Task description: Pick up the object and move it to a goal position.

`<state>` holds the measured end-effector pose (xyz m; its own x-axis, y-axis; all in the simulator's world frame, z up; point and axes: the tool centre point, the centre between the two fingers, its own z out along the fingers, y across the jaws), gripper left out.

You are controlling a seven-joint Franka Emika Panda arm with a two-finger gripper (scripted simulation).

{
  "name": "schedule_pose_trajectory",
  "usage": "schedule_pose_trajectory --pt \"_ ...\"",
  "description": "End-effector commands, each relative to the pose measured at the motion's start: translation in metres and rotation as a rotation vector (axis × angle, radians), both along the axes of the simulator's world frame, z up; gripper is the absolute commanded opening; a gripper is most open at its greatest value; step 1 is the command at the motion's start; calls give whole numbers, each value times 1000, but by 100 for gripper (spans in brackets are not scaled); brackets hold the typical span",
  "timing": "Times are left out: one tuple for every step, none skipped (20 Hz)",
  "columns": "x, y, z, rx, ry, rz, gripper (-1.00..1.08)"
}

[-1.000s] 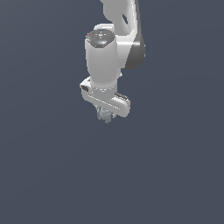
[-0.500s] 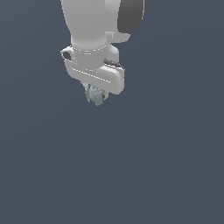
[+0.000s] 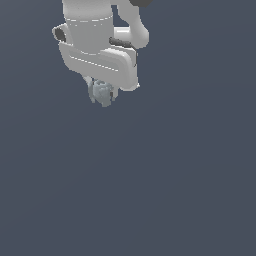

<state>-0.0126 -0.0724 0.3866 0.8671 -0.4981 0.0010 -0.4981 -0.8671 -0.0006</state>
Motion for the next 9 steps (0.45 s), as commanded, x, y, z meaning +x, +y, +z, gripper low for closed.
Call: schedule_pose_trajectory --pt "0 -1 7 0 1 1 -100" --pt "0 -2 8 0 1 1 -100" --pt "0 -2 9 0 1 1 -100" --pt "1 -2 9 0 1 1 -100" --pt "1 -2 9 0 1 1 -100" --pt "1 -2 9 0 1 1 -100" --pt "1 -2 8 0 1 1 -100" --pt "1 -2 7 0 1 1 -100" --pt "1 -2 7 0 1 1 -100"
